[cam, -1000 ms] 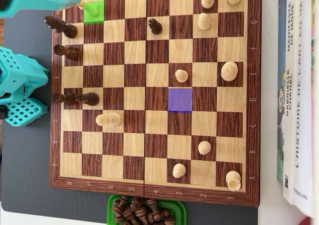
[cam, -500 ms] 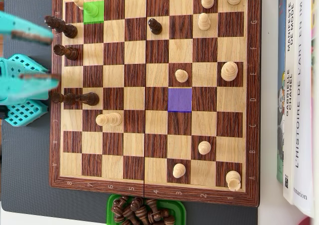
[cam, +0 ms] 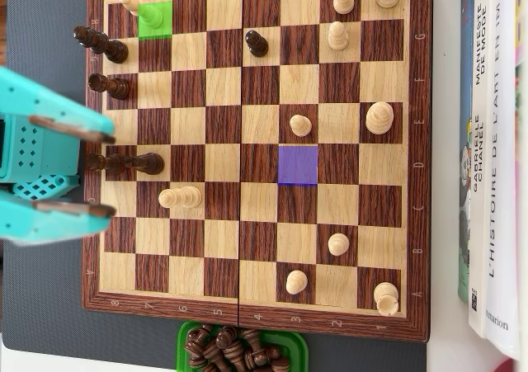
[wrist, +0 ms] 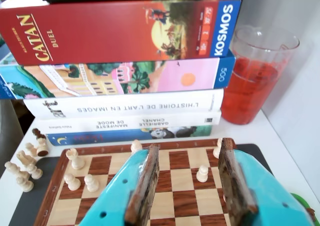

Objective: Play chess

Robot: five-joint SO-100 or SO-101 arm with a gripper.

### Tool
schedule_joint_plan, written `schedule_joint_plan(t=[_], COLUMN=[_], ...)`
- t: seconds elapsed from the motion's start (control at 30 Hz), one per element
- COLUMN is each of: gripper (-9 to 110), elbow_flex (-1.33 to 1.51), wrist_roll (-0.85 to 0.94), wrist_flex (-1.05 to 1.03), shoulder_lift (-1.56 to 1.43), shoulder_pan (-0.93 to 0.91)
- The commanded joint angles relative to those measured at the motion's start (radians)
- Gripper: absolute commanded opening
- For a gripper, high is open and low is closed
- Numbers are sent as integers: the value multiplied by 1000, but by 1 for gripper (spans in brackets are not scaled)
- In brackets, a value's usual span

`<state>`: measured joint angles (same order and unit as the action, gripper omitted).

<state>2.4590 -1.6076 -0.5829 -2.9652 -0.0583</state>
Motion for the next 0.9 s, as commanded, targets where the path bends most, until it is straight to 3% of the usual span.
schedule_joint_plan(t=[0.0,0.33,0.87], gripper=[18,18,18], elbow_flex=[81,327,568], wrist_roll=[8,9,9], wrist_flex=[144,638,1203], shoulder_lift=[-54,-213,-383], shoulder_pan=[20,72,77])
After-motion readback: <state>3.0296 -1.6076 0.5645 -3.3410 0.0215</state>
